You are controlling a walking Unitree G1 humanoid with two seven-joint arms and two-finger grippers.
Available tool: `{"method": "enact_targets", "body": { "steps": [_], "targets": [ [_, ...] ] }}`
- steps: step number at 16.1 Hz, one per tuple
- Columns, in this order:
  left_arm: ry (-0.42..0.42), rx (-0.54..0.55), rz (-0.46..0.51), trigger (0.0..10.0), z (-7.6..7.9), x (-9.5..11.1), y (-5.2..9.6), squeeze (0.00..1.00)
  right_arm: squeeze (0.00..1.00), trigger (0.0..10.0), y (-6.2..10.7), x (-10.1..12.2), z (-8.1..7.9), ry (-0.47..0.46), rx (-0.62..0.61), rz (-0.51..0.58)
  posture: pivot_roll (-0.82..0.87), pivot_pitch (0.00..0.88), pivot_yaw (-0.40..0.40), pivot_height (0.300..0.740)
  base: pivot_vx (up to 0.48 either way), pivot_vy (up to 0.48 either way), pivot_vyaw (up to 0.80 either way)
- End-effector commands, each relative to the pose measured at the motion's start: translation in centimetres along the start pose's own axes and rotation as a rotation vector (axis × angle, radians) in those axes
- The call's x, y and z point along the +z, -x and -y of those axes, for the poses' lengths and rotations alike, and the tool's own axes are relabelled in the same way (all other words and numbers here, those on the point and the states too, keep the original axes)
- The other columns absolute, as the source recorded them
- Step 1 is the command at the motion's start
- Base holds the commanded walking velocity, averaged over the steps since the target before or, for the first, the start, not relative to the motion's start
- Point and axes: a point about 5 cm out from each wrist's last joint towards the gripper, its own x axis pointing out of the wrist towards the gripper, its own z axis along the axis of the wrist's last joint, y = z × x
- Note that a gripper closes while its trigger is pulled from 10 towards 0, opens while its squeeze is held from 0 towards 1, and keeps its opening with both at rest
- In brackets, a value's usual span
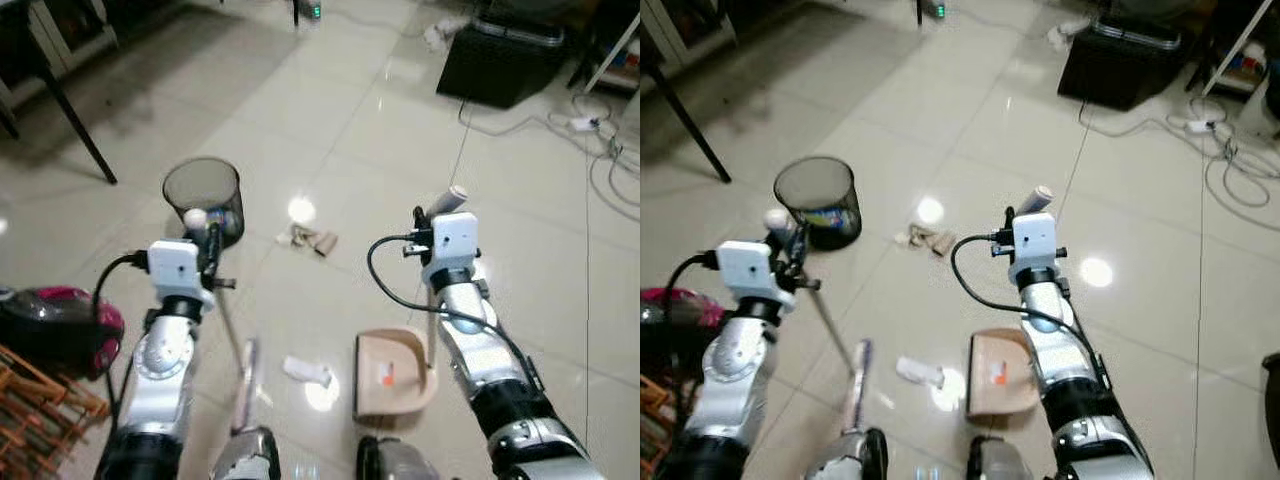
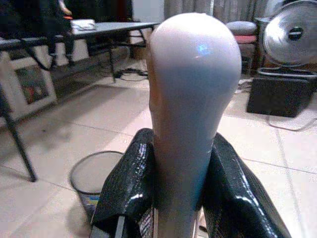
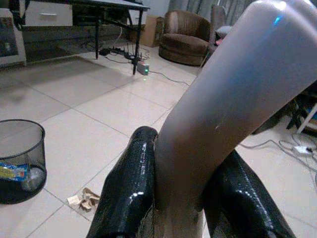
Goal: Sweep floor
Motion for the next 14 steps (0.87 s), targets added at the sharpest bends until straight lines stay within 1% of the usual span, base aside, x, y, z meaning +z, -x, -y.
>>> {"method": "enact_targets", "body": {
  "steps": [1, 3, 4, 5, 6, 8, 9, 10, 11, 12, 13, 14],
  "targets": [
    [-0.015, -0.034, 0.022, 10.0, 0.6, 0.0, -0.1, 0.0, 0.0, 10.0, -0.1, 0.3, 0.0, 0.015, -0.013, 0.038, -0.03, 0.296, -0.027, 0.74, 0.0, 0.0, 0.0],
    [-0.049, -0.102, 0.025, 10.0, 1.6, -0.5, -0.2, 0.0, 0.0, 10.0, 0.1, 0.1, -0.7, 0.02, -0.028, 0.055, -0.02, 0.312, -0.022, 0.74, 0.0, 0.0, 0.0],
    [-0.056, -0.108, 0.035, 10.0, 1.8, -0.6, -0.3, 0.0, 0.0, 10.0, 0.2, 0.1, -1.0, 0.021, -0.028, 0.06, -0.03, 0.318, -0.02, 0.74, 0.0, 0.0, 0.0],
    [-0.066, -0.113, 0.058, 10.0, 2.0, -0.7, -0.5, 0.0, 0.0, 10.0, 0.3, 0.0, -1.9, 0.024, -0.009, 0.066, -0.04, 0.319, -0.015, 0.74, 0.0, 0.0, 0.0],
    [-0.061, -0.137, 0.065, 10.0, 2.6, -0.9, -0.5, 0.0, 0.0, 10.0, 0.5, -0.1, -2.8, 0.024, 0.01, 0.071, -0.04, 0.318, -0.014, 0.74, 0.0, 0.0, 0.0],
    [-0.059, -0.208, 0.074, 10.0, 4.2, -1.1, -0.5, 0.0, 0.0, 10.0, 0.6, -0.2, -3.8, 0.016, 0.022, 0.07, -0.04, 0.315, -0.014, 0.74, 0.0, 0.0, 0.0],
    [-0.059, -0.222, 0.077, 10.0, 4.5, -1.2, -0.4, 0.0, 0.0, 10.0, 0.6, -0.2, -4.0, 0.015, 0.024, 0.07, -0.04, 0.315, -0.014, 0.74, 0.0, 0.0, 0.0],
    [-0.061, -0.252, 0.079, 10.0, 5.3, -1.5, -0.3, 0.0, 0.0, 10.0, 0.6, -0.1, -4.5, 0.003, 0.029, 0.069, -0.05, 0.314, -0.013, 0.74, 0.0, 0.0, 0.0],
    [-0.06, -0.264, 0.078, 10.0, 5.7, -1.6, -0.2, 0.0, 0.0, 10.0, 0.6, -0.1, -4.8, -0.006, 0.031, 0.068, -0.05, 0.314, -0.013, 0.74, 0.0, 0.0, 0.0],
    [-0.038, -0.291, 0.067, 10.0, 6.5, -1.9, -0.1, 0.0, 0.0, 10.0, 0.5, 0.0, -5.4, -0.055, 0.039, 0.051, -0.07, 0.307, -0.012, 0.74, 0.0, 0.0, 0.0],
    [-0.01, -0.296, 0.058, 10.0, 7.0, -2.1, -0.1, 0.0, 0.0, 10.0, 0.5, 0.0, -5.8, -0.094, 0.046, 0.037, -0.07, 0.306, -0.011, 0.74, 0.0, 0.0, 0.0],
    [0.069, -0.239, 0.051, 10.0, 7.1, -2.0, -0.6, 0.0, 0.0, 10.0, 0.4, -0.1, -6.0, -0.109, 0.062, 0.027, -0.07, 0.301, -0.009, 0.74, 0.0, 0.0, 0.0]
  ]
}}
